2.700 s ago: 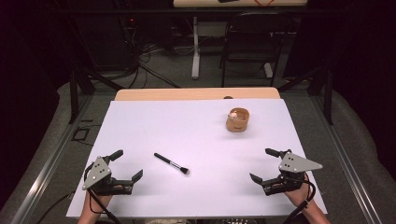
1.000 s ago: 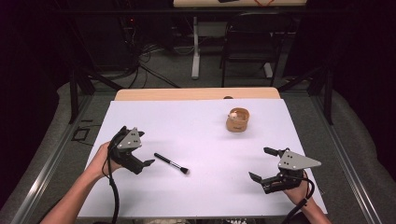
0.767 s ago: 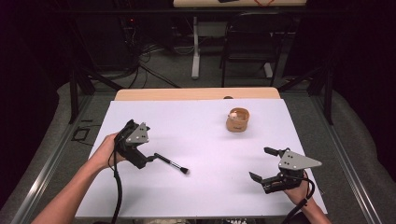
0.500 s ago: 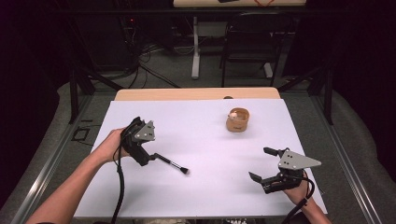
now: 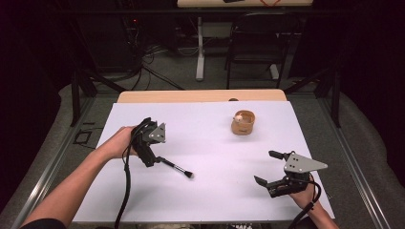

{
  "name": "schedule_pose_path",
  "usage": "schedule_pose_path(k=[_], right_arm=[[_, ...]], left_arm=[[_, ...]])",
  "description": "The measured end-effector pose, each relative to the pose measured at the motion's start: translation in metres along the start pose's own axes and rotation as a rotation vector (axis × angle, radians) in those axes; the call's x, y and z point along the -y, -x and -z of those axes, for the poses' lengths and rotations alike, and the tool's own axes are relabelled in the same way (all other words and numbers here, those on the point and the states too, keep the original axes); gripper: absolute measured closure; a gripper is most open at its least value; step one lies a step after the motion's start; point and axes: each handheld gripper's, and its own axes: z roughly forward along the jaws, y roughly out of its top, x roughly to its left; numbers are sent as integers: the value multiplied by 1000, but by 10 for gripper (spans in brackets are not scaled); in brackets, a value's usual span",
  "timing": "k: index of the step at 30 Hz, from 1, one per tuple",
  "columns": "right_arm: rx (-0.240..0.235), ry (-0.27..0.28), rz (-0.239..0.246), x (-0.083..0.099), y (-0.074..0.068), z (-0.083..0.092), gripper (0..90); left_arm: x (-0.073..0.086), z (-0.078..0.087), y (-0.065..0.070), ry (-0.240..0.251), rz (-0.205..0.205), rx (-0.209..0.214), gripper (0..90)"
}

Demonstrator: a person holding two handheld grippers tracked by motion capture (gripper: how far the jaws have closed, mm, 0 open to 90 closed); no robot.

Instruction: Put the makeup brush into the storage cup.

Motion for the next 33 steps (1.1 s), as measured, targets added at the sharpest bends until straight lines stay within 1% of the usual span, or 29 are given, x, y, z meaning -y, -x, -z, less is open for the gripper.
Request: schedule_pose_path(k=[1,4,5,7,10,11,12,13,14,15,16,17,18,20,21,22,23,24,25,27,28,29,30,33], right_arm=[[0,0,-1,0,0,0,24],[1,0,-1,0,0,0,24],[-1,1,-2,0,0,1,24],[-1,0,-1,0,0,1,24],[-2,-1,0,0,0,1,25],[-3,-2,0,0,0,0,25],[-3,-2,0,0,0,0,25],[-4,-2,-1,0,0,0,26],[-4,-2,-1,0,0,0,26],[0,2,0,0,0,1,27],[0,2,0,0,0,1,27],[1,2,-1,0,0,1,28],[1,2,-1,0,0,1,28],[1,3,0,0,0,2,28],[-1,3,-2,0,0,1,29],[-1,3,-2,0,0,1,29],[-2,1,-2,0,0,1,29],[-2,-2,-3,0,0,1,29],[0,-4,-3,0,0,0,29],[-2,-4,-4,0,0,0,29],[-2,-4,-4,0,0,0,29],[-1,-4,-4,0,0,0,29],[-2,-2,-6,0,0,0,29],[-2,-4,-5,0,1,0,30]], left_arm=[[-2,-3,0,-8,-15,3,4],[-4,-6,0,-9,-25,15,4],[-7,-10,0,-29,-40,22,4],[-8,-12,0,-34,-48,28,4],[-13,-18,0,-55,-65,41,4],[-16,-21,1,-70,-75,50,4],[-16,-21,1,-70,-75,50,5],[-19,-26,2,-91,-88,58,9],[-19,-26,2,-91,-88,58,15],[-20,-30,3,-103,-96,71,22],[-20,-30,3,-103,-96,71,30],[-22,-34,4,-118,-108,75,36],[-22,-34,4,-118,-108,75,48],[-23,-37,4,-127,-124,79,52],[-24,-39,4,-130,-132,86,82],[-25,-40,5,-130,-134,94,82],[-26,-42,5,-131,-144,107,112],[-26,-42,5,-131,-144,107,131],[-27,-44,6,-137,-149,120,154],[-27,-46,5,-144,-148,121,176],[-28,-48,5,-144,-151,131,176],[-29,-50,5,-156,-159,142,231],[-29,-52,5,-158,-157,151,252],[-30,-54,6,-167,-169,163,303]])
